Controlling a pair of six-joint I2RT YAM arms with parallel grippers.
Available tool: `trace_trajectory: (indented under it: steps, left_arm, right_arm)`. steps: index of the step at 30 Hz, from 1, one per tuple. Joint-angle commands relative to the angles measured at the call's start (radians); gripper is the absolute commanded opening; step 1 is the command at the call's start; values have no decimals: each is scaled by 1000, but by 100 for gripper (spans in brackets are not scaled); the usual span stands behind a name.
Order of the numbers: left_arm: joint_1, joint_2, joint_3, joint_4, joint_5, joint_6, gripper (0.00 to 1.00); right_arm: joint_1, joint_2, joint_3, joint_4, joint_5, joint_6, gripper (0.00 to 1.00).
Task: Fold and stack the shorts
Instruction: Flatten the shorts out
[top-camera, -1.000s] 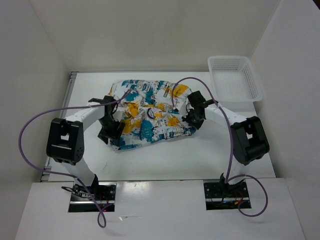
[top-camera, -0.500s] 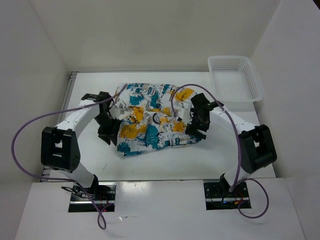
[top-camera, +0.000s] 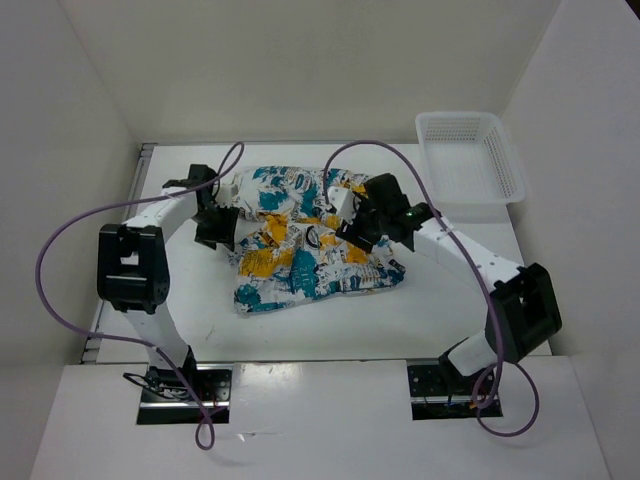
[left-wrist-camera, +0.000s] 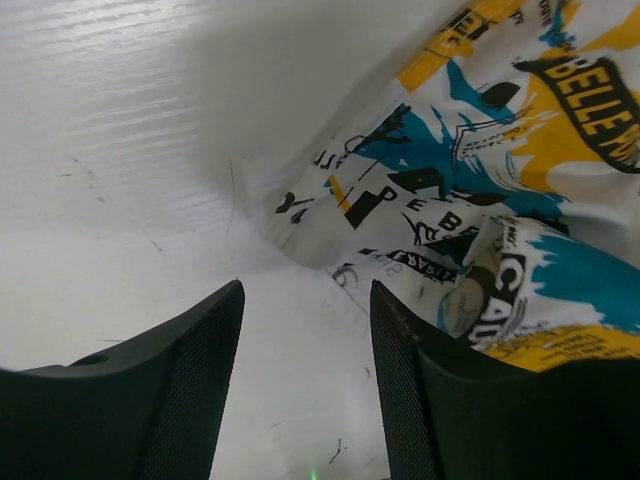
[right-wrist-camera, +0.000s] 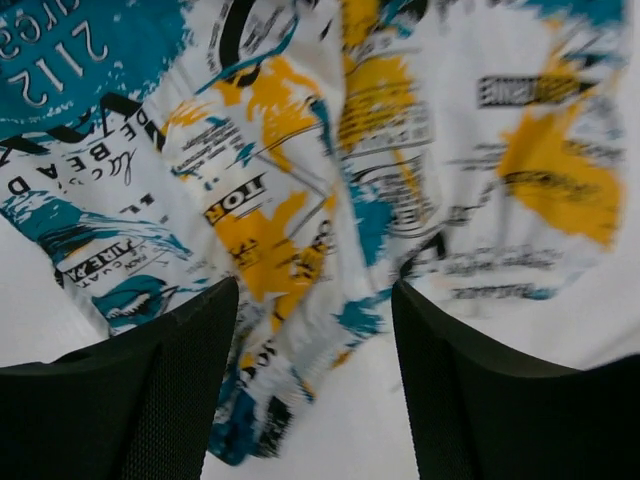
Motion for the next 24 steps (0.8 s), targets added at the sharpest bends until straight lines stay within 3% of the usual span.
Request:
trace_trajectory:
  steps: [1, 5, 9, 19, 24]
  left_arm:
    - [-10, 21, -17, 70, -37, 4, 61]
    - [-10, 45, -26, 113, -49, 4, 61]
    - [-33, 90, -26, 139, -38, 4, 58]
    - [-51, 170, 3, 141, 11, 4, 14]
    - [53, 251, 159, 141, -55, 4, 12]
  right_arm:
    - [-5, 75, -63, 61, -35, 84, 67]
    - [-5, 134, -87, 94, -26, 108, 40]
    - [18, 175, -131, 94, 16, 108, 22]
    - [101, 197, -258, 64, 172, -99, 0]
    - [101, 226, -258, 41, 209, -144, 0]
